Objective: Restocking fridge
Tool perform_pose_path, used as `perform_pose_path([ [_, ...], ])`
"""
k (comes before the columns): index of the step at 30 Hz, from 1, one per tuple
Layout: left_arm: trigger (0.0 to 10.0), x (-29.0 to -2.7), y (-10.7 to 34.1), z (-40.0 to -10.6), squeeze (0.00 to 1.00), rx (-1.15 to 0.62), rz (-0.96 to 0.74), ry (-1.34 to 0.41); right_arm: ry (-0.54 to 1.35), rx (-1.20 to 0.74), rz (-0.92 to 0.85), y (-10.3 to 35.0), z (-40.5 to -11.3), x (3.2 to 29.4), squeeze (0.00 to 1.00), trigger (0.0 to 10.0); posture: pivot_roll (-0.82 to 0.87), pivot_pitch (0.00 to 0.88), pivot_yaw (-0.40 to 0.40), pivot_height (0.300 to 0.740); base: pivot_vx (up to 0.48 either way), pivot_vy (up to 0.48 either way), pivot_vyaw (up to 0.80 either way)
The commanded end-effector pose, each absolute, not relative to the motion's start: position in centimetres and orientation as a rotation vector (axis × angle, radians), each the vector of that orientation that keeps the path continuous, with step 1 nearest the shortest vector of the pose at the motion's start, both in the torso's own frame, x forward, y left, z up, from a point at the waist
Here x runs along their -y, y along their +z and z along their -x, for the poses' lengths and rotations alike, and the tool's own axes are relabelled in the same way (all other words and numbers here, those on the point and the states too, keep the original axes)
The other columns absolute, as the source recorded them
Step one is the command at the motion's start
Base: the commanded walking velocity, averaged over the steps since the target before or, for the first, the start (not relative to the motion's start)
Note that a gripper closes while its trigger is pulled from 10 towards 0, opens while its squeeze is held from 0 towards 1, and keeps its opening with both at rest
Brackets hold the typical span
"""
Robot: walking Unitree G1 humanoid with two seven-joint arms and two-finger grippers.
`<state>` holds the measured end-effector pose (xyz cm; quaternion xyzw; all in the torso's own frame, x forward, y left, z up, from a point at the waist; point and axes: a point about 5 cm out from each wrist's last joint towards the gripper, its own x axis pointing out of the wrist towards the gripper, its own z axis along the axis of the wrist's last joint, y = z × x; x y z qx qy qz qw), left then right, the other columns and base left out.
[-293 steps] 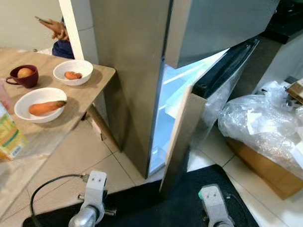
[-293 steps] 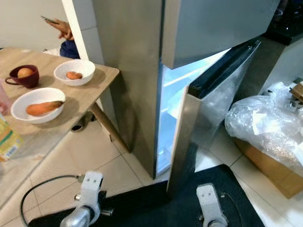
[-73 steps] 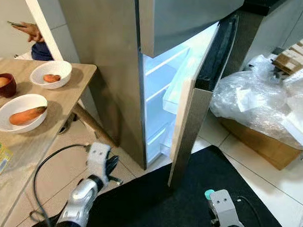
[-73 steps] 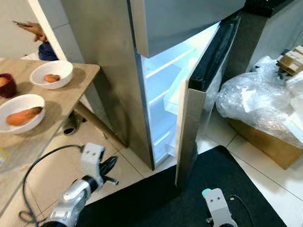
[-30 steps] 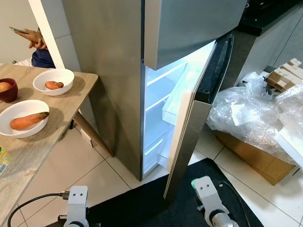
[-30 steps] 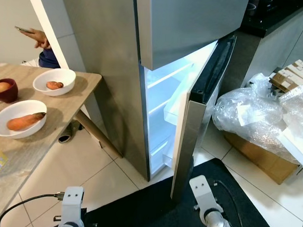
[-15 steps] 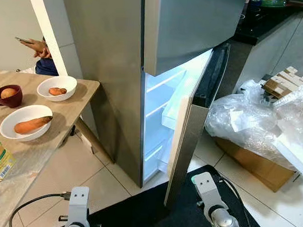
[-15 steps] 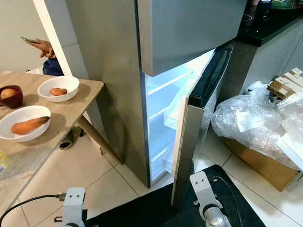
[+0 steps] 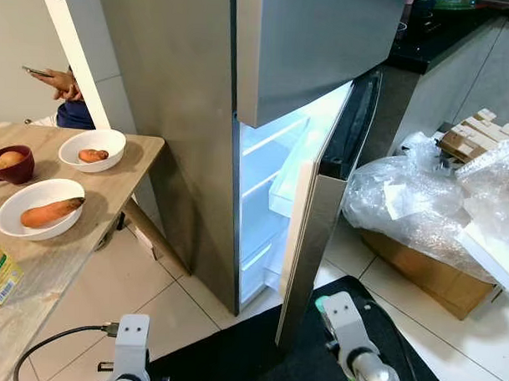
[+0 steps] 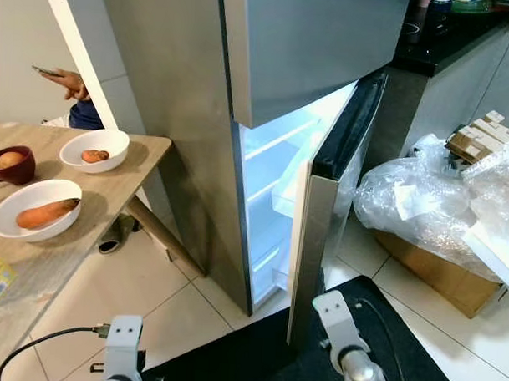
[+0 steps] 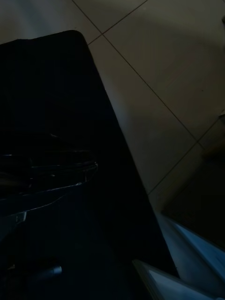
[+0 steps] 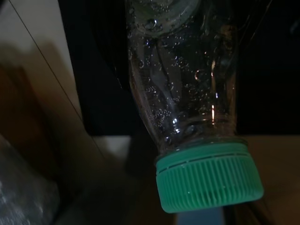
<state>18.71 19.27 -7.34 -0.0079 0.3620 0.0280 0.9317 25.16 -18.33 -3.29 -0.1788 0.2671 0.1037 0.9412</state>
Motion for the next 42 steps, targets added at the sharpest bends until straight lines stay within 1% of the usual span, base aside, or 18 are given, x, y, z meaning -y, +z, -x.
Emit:
perform_pose_path([
  [1,10.0,-19.0,-7.5,-18.5,0.0,-0.738,0.019,0.054,0.261,-0.502,0.341,-2.6,-26.0,17.3,0.0,10.0,-0.12,0.083,0.02,0.74,0.0,0.0,0.0],
  [2,10.0,-19.0,-7.5,-18.5,0.0,-0.738,0.019,0.054,0.261,-0.502,0.341,-2.6,-26.0,17.3,0.0,10.0,-0.12,0.083,0.02,0.74,0.0,0.0,0.0],
  [3,10.0,-18.9,-7.5,-18.3,0.0,-0.736,0.019,0.05,0.326,-0.483,0.342,-2.3,-26.5,16.2,0.0,10.0,-0.12,0.097,0.02,0.74,0.0,0.0,0.0],
  [5,10.0,-18.9,-7.6,-18.2,0.0,-0.737,0.019,0.049,0.355,-0.478,0.34,-2.2,-26.6,15.8,0.0,10.0,-0.12,0.097,0.02,0.74,0.0,0.0,0.0],
  [7,10.0,-18.9,-7.7,-17.8,0.0,-0.741,0.019,0.046,0.453,-0.456,0.349,-1.9,-26.8,14.5,0.0,10.0,-0.11,0.108,0.019,0.74,0.0,0.0,0.0],
  [9,10.0,-18.9,-7.7,-17.7,0.0,-0.742,0.019,0.046,0.469,-0.453,0.35,-1.8,-26.8,14.3,0.0,10.0,-0.11,0.108,0.019,0.74,0.0,0.0,0.0],
  [14,10.0,-18.9,-7.8,-17.5,0.0,-0.747,0.018,0.045,0.581,-0.4,0.377,-1.1,-27.4,12.7,0.0,10.0,-0.1,0.113,0.012,0.74,0.0,0.0,0.0],
  [17,10.0,-18.8,-7.8,-17.6,0.0,-0.741,0.02,0.043,0.588,-0.378,0.368,-0.5,-28.0,12.3,0.0,10.0,-0.1,0.111,0.011,0.74,0.0,0.0,0.0],
  [19,10.0,-18.7,-7.7,-17.8,0.0,-0.735,0.023,0.039,0.571,-0.342,0.32,0.8,-29.3,11.6,0.0,10.0,-0.11,0.108,0.012,0.74,0.0,0.0,0.0],
  [22,10.0,-18.7,-7.7,-17.8,0.0,-0.734,0.022,0.036,0.567,-0.332,0.305,1.1,-29.7,11.4,0.0,10.0,-0.11,0.108,0.012,0.74,0.0,0.0,0.0],
  [24,10.0,-18.6,-7.6,-17.9,0.0,-0.733,0.018,0.029,0.555,-0.314,0.282,2.0,-30.5,11.1,0.0,10.0,-0.11,0.105,0.013,0.74,0.0,0.0,0.0],
  [26,10.0,-18.5,-7.6,-18.1,0.0,-0.731,0.017,0.024,0.508,-0.295,0.284,2.9,-31.6,11.1,0.0,10.0,-0.11,0.102,0.011,0.74,0.0,0.0,0.0],
  [28,10.0,-18.5,-7.6,-18.1,0.0,-0.731,0.017,0.024,0.508,-0.295,0.284,2.9,-31.6,11.1,0.0,10.0,-0.11,0.102,0.011,0.74,0.0,0.0,0.0],
  [29,10.0,-18.4,-7.6,-18.1,0.0,-0.73,0.017,0.023,0.481,-0.289,0.276,3.4,-32.1,11.2,0.0,10.0,-0.11,0.099,0.01,0.74,0.0,0.0,0.0],
  [33,10.0,-18.3,-7.6,-18.2,0.0,-0.728,0.018,0.021,0.348,-0.271,0.228,4.8,-33.6,12.4,0.0,10.0,-0.1,0.09,0.007,0.74,0.0,0.0,0.0],
  [39,10.0,-18.4,-7.6,-18.1,0.0,-0.73,0.018,0.022,0.247,-0.284,0.258,5.0,-34.0,14.0,0.0,10.0,-0.1,0.081,0.005,0.74,0.0,0.0,0.0],
  [40,10.0,-18.4,-7.6,-18.1,0.0,-0.73,0.017,0.022,0.182,-0.305,0.275,4.8,-34.0,15.0,0.0,10.0,-0.1,0.077,0.005,0.74,0.0,0.0,0.0],
  [42,10.0,-18.4,-7.6,-18.1,0.0,-0.73,0.017,0.023,0.151,-0.314,0.276,4.8,-33.9,15.6,0.0,10.0,-0.1,0.074,0.005,0.74,0.0,0.0,0.0],
])
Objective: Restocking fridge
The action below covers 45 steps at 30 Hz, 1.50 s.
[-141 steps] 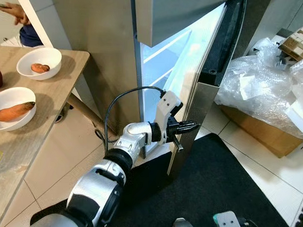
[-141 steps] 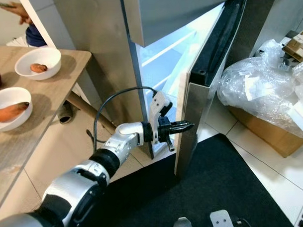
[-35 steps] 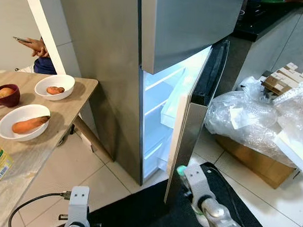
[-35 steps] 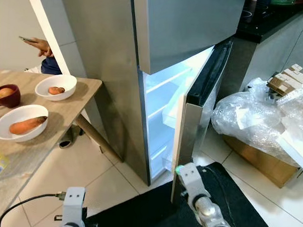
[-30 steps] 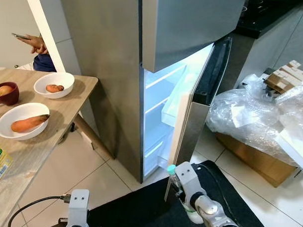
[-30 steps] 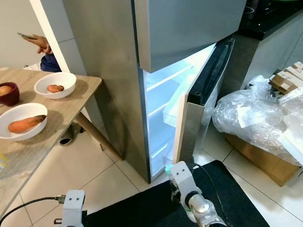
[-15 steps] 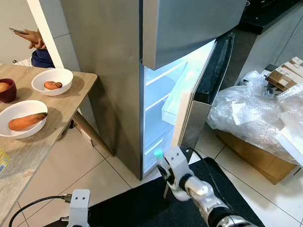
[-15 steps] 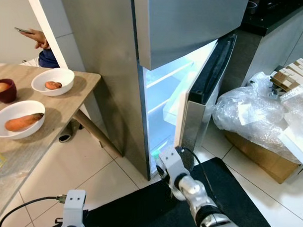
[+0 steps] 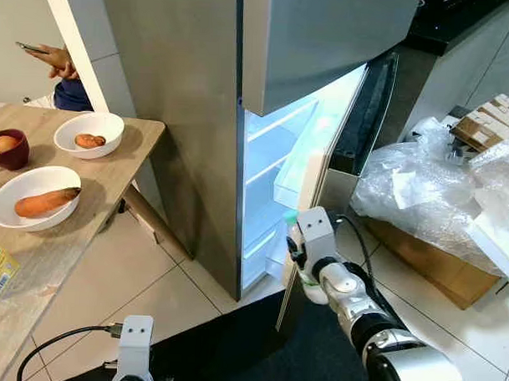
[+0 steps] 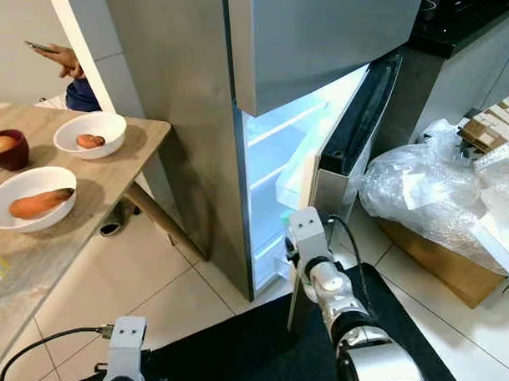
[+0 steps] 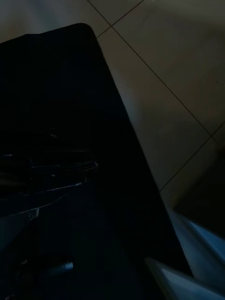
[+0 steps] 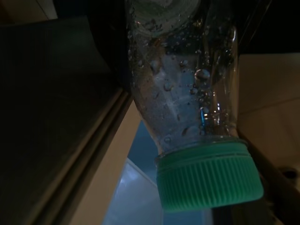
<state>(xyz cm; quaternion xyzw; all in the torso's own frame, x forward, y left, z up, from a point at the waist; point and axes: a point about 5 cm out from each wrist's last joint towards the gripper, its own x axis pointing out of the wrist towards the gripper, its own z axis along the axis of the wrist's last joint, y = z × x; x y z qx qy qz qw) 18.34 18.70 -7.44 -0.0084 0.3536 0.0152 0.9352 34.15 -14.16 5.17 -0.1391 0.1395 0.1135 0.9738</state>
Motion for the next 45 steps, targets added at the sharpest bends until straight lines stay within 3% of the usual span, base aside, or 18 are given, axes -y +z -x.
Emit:
perform_pose_path([
  [1,10.0,-18.4,-7.6,-18.1,0.0,-0.731,0.018,0.023,0.135,-0.319,0.273,4.7,-33.9,15.8,0.0,10.0,-0.1,0.074,0.005,0.74,0.0,0.0,0.0],
  [11,10.0,-18.5,-7.3,-18.7,0.0,-0.721,0.011,0.015,-0.009,-0.35,0.27,4.4,-33.5,19.0,0.0,10.0,-0.11,0.066,0.012,0.74,0.0,0.0,0.0],
  [16,10.0,-18.5,-7.2,-18.9,0.0,-0.716,0.01,0.017,-0.116,-0.39,0.282,3.8,-32.4,22.1,0.0,10.0,-0.1,0.066,0.012,0.74,0.0,0.0,0.0],
  [25,10.0,-19.2,-7.3,-18.6,0.0,-0.727,-0.004,0.02,-0.298,-0.508,0.334,1.9,-28.1,28.9,0.0,10.0,-0.1,0.064,0.027,0.74,0.0,0.0,0.0],
  [28,10.0,-19.2,-7.3,-18.6,0.0,-0.728,-0.008,0.019,-0.329,-0.531,0.343,1.5,-27.1,29.8,0.0,10.0,-0.1,0.064,0.03,0.74,0.0,0.0,0.0],
  [39,10.0,-19.1,-7.1,-19.1,0.0,-0.723,-0.013,0.005,-0.29,-0.595,0.359,-0.9,-25.0,28.7,0.0,10.0,-0.11,0.057,0.04,0.74,0.0,0.0,0.0],
  [45,10.0,-18.9,-7.1,-19.2,0.0,-0.719,-0.008,0.003,-0.181,-0.63,0.382,-2.7,-24.1,25.9,0.0,10.0,-0.12,0.064,0.034,0.74,0.0,0.0,0.0],
])
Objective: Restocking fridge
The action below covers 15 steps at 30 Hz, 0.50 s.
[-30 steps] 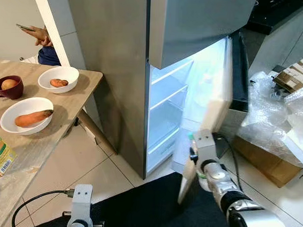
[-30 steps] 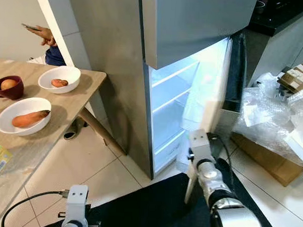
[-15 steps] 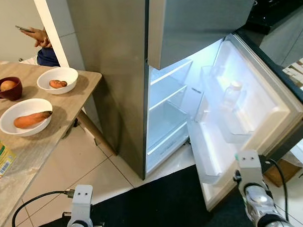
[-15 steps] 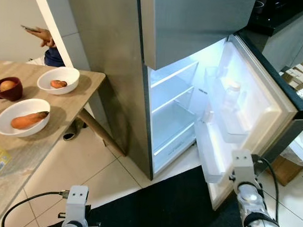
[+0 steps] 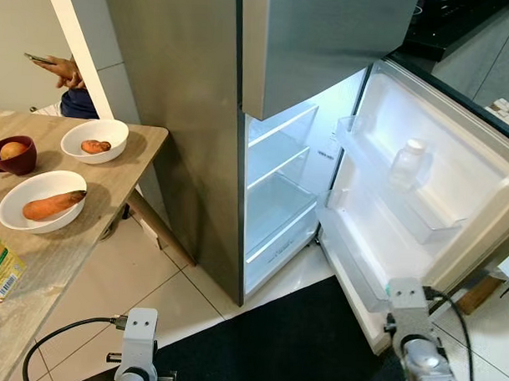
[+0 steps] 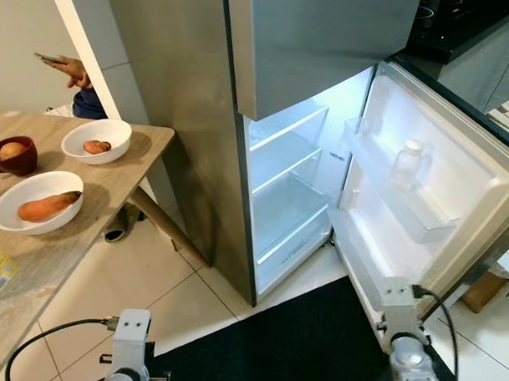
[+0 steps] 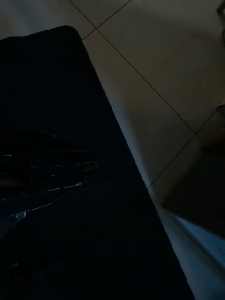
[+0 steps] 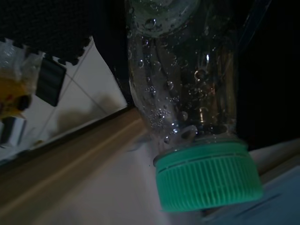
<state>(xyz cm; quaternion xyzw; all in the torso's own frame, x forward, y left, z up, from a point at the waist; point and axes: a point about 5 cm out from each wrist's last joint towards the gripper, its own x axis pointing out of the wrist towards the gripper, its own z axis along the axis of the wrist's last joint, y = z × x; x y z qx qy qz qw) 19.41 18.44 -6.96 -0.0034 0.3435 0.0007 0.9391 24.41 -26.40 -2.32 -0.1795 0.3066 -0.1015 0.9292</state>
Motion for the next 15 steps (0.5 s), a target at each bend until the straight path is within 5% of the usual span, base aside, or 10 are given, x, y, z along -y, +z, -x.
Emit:
perform_pose_path([
  [1,10.0,-18.8,-7.1,-19.1,0.0,-0.72,-0.005,0.005,-0.159,-0.641,0.386,-3.1,-23.9,25.3,0.0,10.0,-0.12,0.065,0.032,0.74,0.0,0.0,0.0],
  [15,10.0,-18.5,-7.0,-19.4,0.0,-0.703,0.004,0.009,-0.033,-0.64,0.412,-4.2,-23.2,22.6,0.0,10.0,-0.11,0.083,0.038,0.74,0.0,0.0,0.0],
])
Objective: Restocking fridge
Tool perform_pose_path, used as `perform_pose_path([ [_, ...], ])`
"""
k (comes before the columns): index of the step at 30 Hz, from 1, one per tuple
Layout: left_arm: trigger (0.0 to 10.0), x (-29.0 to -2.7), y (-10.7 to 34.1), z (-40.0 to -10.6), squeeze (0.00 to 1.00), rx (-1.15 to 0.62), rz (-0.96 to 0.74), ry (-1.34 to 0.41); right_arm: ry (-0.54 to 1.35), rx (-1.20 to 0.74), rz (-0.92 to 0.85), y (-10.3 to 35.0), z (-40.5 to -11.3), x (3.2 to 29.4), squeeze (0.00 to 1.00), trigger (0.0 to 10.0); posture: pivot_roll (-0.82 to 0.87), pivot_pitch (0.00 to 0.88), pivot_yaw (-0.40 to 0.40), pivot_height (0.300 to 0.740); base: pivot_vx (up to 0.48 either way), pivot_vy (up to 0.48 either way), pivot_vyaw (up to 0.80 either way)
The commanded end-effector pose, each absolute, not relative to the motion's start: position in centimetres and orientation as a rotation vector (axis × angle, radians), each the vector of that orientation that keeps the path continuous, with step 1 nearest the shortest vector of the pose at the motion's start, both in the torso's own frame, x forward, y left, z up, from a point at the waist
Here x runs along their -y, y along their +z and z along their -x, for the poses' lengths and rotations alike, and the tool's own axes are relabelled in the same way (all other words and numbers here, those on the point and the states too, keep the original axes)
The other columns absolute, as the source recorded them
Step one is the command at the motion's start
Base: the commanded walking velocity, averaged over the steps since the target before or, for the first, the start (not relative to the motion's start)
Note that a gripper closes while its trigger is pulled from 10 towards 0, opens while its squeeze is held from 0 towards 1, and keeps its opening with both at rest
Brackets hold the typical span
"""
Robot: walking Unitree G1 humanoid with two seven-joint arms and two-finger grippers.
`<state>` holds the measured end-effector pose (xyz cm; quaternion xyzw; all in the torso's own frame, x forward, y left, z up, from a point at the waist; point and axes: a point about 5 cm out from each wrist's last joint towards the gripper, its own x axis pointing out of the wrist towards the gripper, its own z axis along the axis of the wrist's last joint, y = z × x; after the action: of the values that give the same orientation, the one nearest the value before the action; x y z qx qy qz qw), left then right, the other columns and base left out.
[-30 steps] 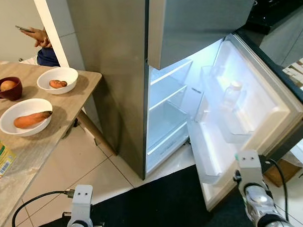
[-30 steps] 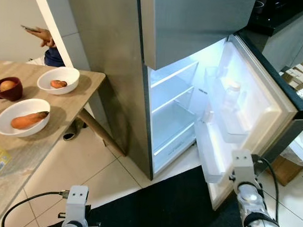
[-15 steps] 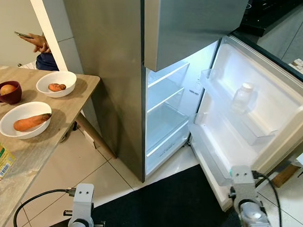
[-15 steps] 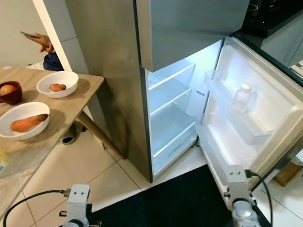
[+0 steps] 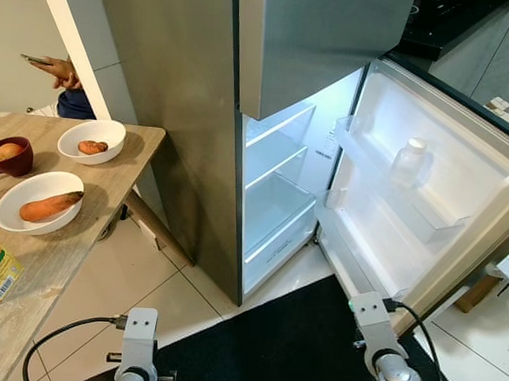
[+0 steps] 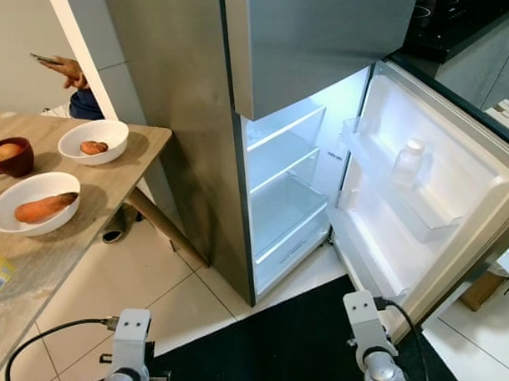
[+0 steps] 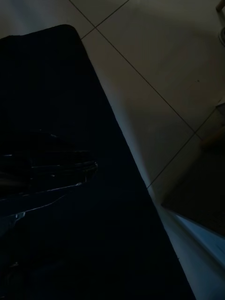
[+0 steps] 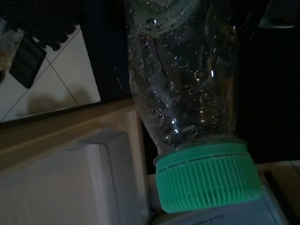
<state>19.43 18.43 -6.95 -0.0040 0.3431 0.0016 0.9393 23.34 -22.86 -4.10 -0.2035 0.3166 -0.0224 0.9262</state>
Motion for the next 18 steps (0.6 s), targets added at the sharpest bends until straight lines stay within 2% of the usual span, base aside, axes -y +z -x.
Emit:
perform_pose_path([
  [1,10.0,-18.5,-7.0,-19.4,0.0,-0.703,0.004,0.009,-0.033,-0.64,0.412,-4.2,-23.2,22.6,0.0,10.0,-0.11,0.083,0.038,0.74,0.0,0.0,0.0],
  [11,10.0,-18.5,-6.9,-19.4,0.0,-0.699,0.003,0.003,-0.071,-0.572,0.37,-3.3,-24.0,23.0,0.0,10.0,-0.11,0.095,0.041,0.74,0.0,0.0,0.0],
  [15,10.0,-18.5,-7.0,-19.4,0.0,-0.701,0.002,0.002,-0.025,-0.553,0.266,-3.3,-24.1,22.2,0.0,10.0,-0.11,0.095,0.044,0.74,0.0,0.0,0.0],
  [18,10.0,-18.5,-7.0,-19.3,0.0,-0.702,-0.001,-0.001,-0.004,-0.557,0.26,-3.6,-23.8,21.6,0.0,10.0,-0.11,0.096,0.048,0.74,0.0,0.0,0.0],
])
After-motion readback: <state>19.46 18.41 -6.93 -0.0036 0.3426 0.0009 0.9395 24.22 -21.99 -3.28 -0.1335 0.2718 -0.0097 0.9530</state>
